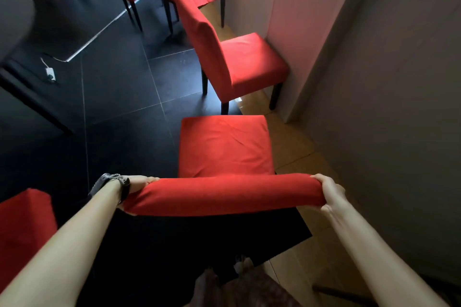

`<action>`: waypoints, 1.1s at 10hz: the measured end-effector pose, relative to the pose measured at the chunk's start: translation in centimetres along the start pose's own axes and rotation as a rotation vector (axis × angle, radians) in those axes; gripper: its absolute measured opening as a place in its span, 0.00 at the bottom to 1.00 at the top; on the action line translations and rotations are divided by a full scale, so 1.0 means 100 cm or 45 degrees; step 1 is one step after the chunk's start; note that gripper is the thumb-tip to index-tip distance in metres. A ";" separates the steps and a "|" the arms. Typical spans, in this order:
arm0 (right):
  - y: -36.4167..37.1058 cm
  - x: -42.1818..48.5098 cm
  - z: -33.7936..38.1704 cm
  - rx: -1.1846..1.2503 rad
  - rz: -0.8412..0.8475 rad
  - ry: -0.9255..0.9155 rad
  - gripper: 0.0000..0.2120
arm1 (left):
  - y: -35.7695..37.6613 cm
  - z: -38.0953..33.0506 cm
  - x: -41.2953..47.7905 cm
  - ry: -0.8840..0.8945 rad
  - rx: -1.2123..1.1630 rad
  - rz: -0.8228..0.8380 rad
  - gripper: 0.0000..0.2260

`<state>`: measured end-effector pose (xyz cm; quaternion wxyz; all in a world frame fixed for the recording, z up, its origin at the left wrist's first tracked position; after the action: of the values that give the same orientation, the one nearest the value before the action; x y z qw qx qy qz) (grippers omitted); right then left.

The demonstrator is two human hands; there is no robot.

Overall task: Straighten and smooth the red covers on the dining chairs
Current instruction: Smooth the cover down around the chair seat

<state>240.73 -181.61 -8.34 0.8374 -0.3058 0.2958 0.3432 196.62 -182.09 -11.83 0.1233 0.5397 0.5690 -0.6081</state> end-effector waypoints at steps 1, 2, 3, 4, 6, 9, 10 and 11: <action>0.013 -0.009 -0.002 -0.048 0.059 0.015 0.18 | -0.007 0.022 -0.005 -0.107 -0.053 0.024 0.22; 0.031 -0.020 0.005 -0.121 0.145 -0.018 0.16 | -0.023 0.053 -0.005 -0.240 -0.113 -0.020 0.26; 0.052 -0.032 0.007 -0.196 0.251 -0.056 0.11 | -0.030 0.070 -0.019 -0.289 -0.132 -0.013 0.32; 0.071 -0.039 0.001 -0.268 0.348 -0.048 0.12 | -0.025 0.095 -0.032 -0.270 -0.155 -0.008 0.25; 0.096 -0.046 -0.020 -0.372 0.402 -0.049 0.16 | -0.010 0.134 -0.039 -0.356 -0.333 -0.034 0.30; 0.092 -0.037 -0.029 -0.510 0.406 -0.046 0.15 | -0.002 0.127 -0.047 -0.220 -0.051 -0.235 0.29; 0.089 -0.031 -0.017 -0.987 0.409 -0.475 0.26 | -0.006 0.108 -0.050 -0.005 0.572 -0.412 0.43; 0.091 -0.036 -0.010 -1.663 0.446 -1.299 0.40 | 0.013 0.087 -0.054 0.450 0.483 -0.392 0.51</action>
<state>231.50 -178.48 -9.25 0.4581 -0.4857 -0.3328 0.6659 195.17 -192.21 -10.30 -0.1745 0.5578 0.5330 -0.6118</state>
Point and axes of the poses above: each hand's wrist, its own x-axis towards the middle knuckle, its own y-axis out of the palm, z = x × y, the point moved 1 cm from there along x, towards the middle knuckle, and after that the axes turned 9 degrees about -z, right-handed, at the moved point
